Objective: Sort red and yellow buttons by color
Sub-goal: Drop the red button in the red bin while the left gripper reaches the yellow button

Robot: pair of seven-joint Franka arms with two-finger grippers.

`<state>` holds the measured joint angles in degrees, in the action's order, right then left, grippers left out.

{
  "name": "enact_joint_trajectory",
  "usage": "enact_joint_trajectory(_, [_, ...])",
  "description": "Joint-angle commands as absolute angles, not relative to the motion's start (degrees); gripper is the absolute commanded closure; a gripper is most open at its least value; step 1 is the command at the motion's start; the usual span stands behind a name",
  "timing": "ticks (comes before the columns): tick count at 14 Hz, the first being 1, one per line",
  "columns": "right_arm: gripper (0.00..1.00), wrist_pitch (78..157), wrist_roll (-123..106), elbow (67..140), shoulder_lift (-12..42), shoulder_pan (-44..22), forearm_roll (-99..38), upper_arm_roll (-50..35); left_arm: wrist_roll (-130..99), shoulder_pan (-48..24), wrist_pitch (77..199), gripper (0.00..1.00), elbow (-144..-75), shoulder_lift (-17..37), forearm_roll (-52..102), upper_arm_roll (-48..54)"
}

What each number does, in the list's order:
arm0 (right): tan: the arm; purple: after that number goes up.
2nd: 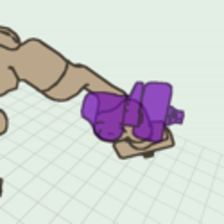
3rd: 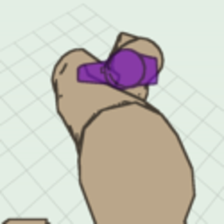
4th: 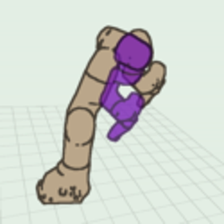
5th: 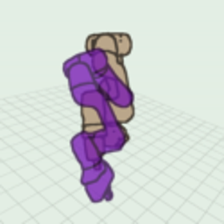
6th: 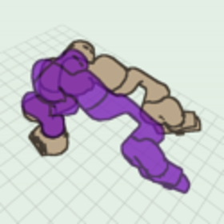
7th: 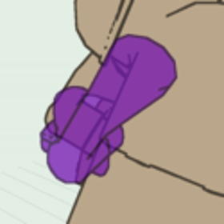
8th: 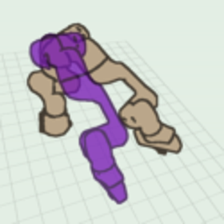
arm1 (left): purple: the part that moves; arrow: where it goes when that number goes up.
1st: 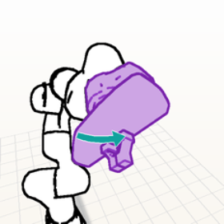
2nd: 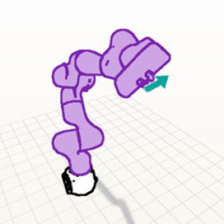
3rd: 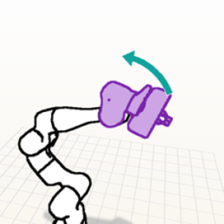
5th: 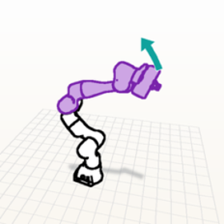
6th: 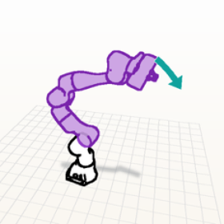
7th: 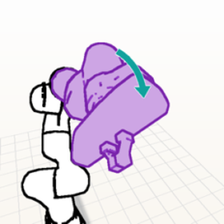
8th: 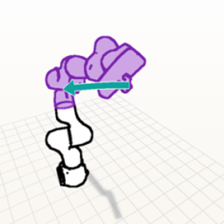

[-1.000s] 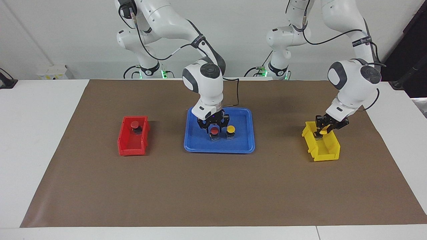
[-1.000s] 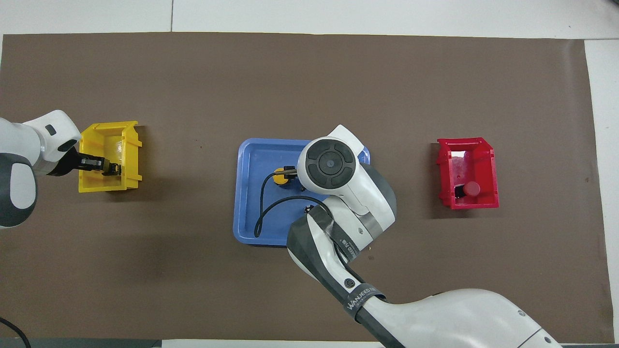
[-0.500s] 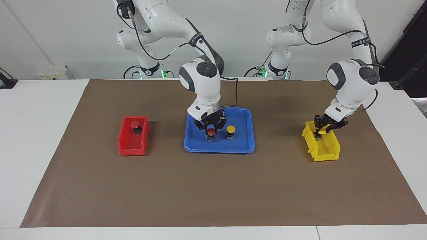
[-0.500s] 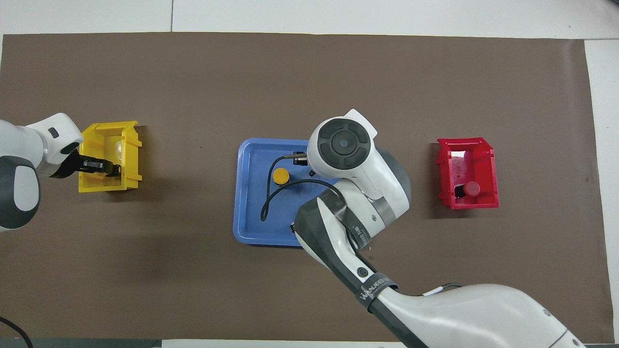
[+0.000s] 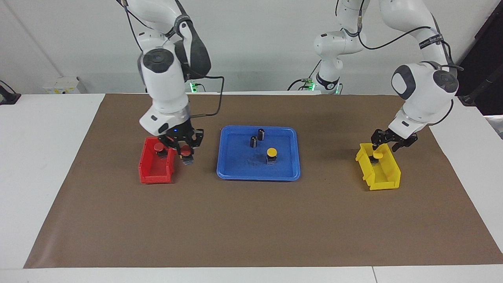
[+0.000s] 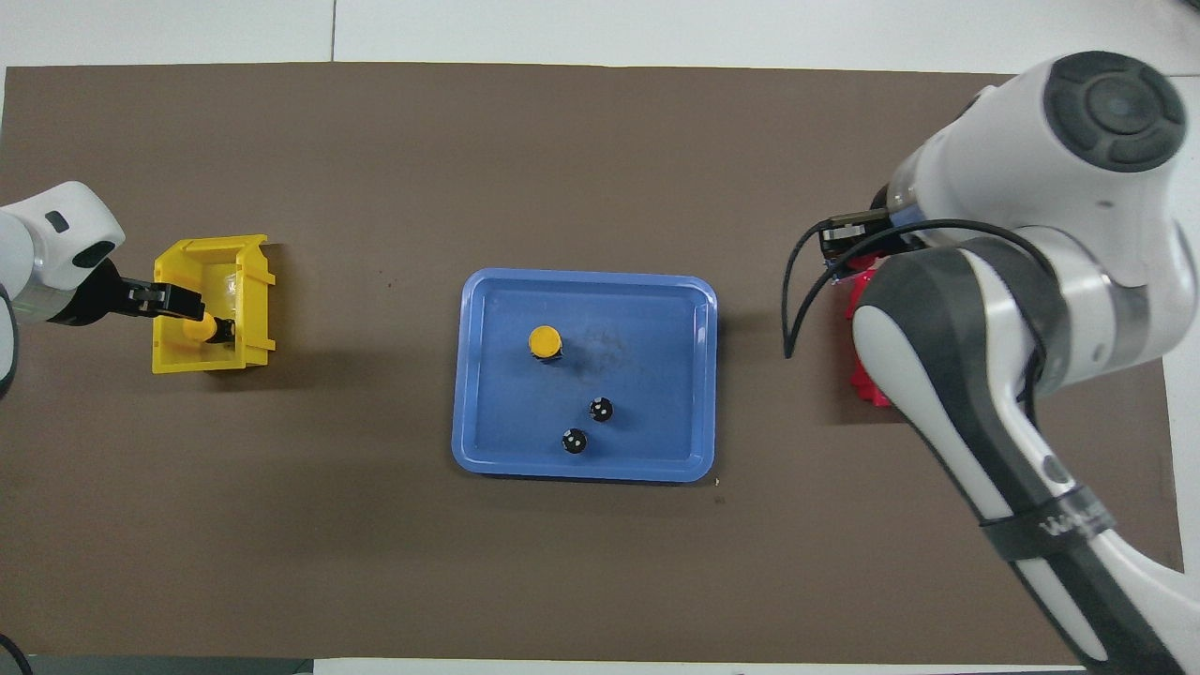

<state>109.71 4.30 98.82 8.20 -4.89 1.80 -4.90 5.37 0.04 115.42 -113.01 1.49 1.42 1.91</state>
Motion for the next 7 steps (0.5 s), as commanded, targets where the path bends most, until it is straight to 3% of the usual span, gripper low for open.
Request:
enact_joint_trajectory(1, [0.66, 111.0, -3.4, 102.5, 7.4, 0.6, 0.2, -5.9, -14.8, -12.0, 116.1, 0.09, -111.4, 1.7, -0.9, 2.3])
enact_joint_trajectory(3, [0.66, 112.9, -6.7, 106.8, 5.5, 2.5, -1.2, -5.8, -26.9, -20.6, 117.8, 0.09, -111.4, 2.5, -1.1, 2.3])
enact_joint_trajectory(7, [0.66, 125.9, -8.8, 118.8, 1.9, 3.9, -3.4, -5.9, -42.9, -32.9, 121.4, 0.09, -109.3, 9.0, -4.2, 2.3])
